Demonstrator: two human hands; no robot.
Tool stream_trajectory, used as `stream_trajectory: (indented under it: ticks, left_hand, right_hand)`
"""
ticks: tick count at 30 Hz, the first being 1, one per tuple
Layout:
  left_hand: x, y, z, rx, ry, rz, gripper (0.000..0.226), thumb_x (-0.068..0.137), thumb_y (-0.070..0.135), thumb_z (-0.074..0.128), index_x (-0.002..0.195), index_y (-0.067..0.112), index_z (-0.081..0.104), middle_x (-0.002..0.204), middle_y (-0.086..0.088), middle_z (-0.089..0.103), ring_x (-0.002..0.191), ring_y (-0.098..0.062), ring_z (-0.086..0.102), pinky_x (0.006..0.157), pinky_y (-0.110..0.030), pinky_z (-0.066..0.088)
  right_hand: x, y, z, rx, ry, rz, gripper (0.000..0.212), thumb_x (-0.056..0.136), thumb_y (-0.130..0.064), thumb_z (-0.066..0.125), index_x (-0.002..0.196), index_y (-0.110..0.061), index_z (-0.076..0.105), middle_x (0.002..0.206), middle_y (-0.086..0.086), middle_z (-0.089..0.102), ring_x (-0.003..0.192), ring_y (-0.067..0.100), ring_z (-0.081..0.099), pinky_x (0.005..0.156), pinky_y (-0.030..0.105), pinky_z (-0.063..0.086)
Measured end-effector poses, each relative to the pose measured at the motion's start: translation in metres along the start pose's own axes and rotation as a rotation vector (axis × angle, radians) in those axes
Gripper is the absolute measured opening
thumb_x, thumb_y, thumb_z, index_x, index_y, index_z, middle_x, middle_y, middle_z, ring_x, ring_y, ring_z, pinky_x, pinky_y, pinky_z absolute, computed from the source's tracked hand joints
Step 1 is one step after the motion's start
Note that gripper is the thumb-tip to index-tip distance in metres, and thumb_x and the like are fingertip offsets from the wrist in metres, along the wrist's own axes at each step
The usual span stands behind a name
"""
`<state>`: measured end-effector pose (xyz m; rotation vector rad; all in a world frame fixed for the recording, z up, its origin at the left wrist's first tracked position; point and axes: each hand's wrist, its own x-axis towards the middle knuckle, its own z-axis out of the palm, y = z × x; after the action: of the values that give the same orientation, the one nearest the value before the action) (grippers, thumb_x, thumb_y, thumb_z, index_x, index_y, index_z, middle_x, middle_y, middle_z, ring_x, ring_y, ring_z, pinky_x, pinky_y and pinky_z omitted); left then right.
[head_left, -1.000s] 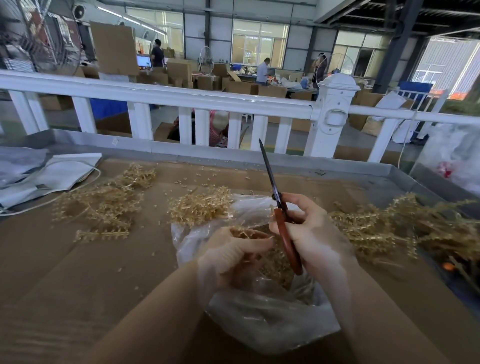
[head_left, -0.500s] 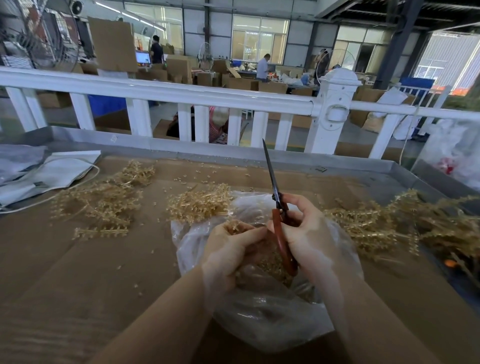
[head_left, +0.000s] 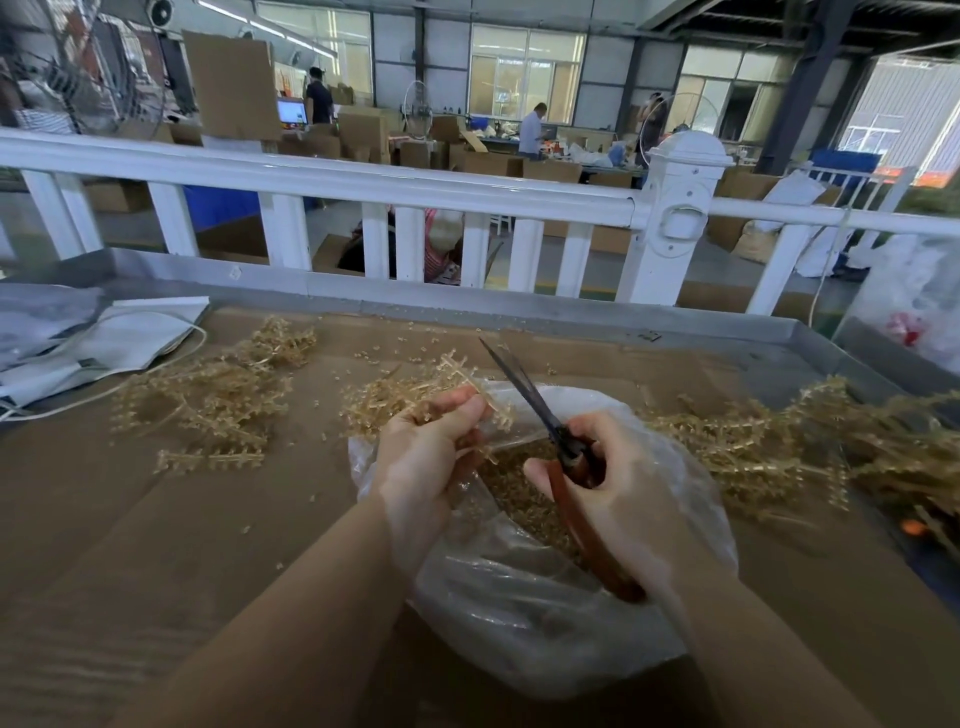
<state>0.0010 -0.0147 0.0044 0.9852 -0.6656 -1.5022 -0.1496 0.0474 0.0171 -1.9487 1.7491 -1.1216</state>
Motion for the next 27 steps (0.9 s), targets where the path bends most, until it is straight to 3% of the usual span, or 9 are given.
stream_trajectory:
  ticks: [3, 6, 8, 11, 16, 20, 27]
  left_hand:
    - [-0.001, 0.001, 0.0, -0.004, 0.002, 0.008, 0.009, 0.08, 0.009, 0.072, 0.085, 0.015, 0.068, 0.071, 0.003, 0.073, 0.059, -0.008, 0.067, 0.05, -0.02, 0.049]
    - [-0.001, -0.001, 0.0, 0.011, -0.007, 0.008, 0.011, 0.079, 0.007, 0.073, 0.084, 0.015, 0.067, 0.069, 0.001, 0.072, 0.063, -0.012, 0.065, 0.048, -0.02, 0.049]
    - [-0.001, -0.005, 0.001, 0.05, -0.014, 0.026, 0.013, 0.077, 0.004, 0.074, 0.078, 0.014, 0.066, 0.073, -0.003, 0.072, 0.068, -0.017, 0.064, 0.052, -0.024, 0.051]
    - [-0.003, -0.011, 0.001, 0.155, -0.027, 0.056, 0.015, 0.074, 0.004, 0.076, 0.083, 0.011, 0.067, 0.082, -0.012, 0.073, 0.079, -0.025, 0.069, 0.07, -0.034, 0.057]
    - [-0.007, -0.011, 0.001, 0.192, -0.149, 0.094, 0.014, 0.077, -0.002, 0.072, 0.077, 0.011, 0.068, 0.074, -0.009, 0.072, 0.072, -0.021, 0.069, 0.077, -0.036, 0.057]
    - [-0.009, -0.012, 0.002, 0.152, -0.182, 0.086, 0.013, 0.078, -0.004, 0.069, 0.082, 0.007, 0.066, 0.07, -0.006, 0.071, 0.063, -0.013, 0.068, 0.06, -0.023, 0.056]
    - [-0.012, -0.007, 0.002, 0.039, -0.258, -0.136, 0.015, 0.076, -0.004, 0.069, 0.089, 0.004, 0.067, 0.077, -0.012, 0.073, 0.066, -0.018, 0.071, 0.051, -0.023, 0.054]
  right_hand:
    - [0.0, -0.004, -0.001, 0.044, -0.023, 0.011, 0.027, 0.082, -0.047, 0.068, 0.096, -0.033, 0.05, 0.073, -0.033, 0.045, 0.068, -0.041, 0.032, 0.06, -0.011, 0.026]
    - [0.003, -0.005, -0.001, 0.22, 0.013, 0.048, 0.019, 0.082, -0.032, 0.073, 0.083, -0.033, 0.054, 0.055, -0.032, 0.056, 0.062, -0.033, 0.044, 0.054, -0.008, 0.03]
    - [0.006, -0.001, 0.004, 0.327, 0.057, 0.085, 0.024, 0.079, -0.017, 0.077, 0.086, -0.03, 0.059, 0.061, -0.022, 0.064, 0.063, -0.019, 0.057, 0.055, -0.002, 0.038]
    - [0.016, 0.005, 0.013, 0.458, 0.089, 0.131, 0.033, 0.078, -0.001, 0.073, 0.093, -0.028, 0.06, 0.075, -0.003, 0.072, 0.068, 0.01, 0.068, 0.061, 0.016, 0.053]
    - [0.024, 0.01, 0.018, 0.476, 0.088, 0.144, 0.037, 0.073, -0.007, 0.08, 0.091, -0.031, 0.058, 0.073, -0.008, 0.073, 0.068, 0.003, 0.069, 0.064, 0.013, 0.053]
    - [0.02, 0.009, 0.017, 0.503, 0.131, 0.157, 0.04, 0.07, -0.003, 0.081, 0.092, -0.028, 0.059, 0.072, 0.002, 0.072, 0.067, 0.004, 0.068, 0.06, 0.01, 0.05]
    - [0.015, -0.003, 0.007, 0.549, 0.141, 0.17, 0.037, 0.075, 0.001, 0.076, 0.104, -0.015, 0.059, 0.071, -0.002, 0.069, 0.053, -0.009, 0.06, 0.05, 0.001, 0.039]
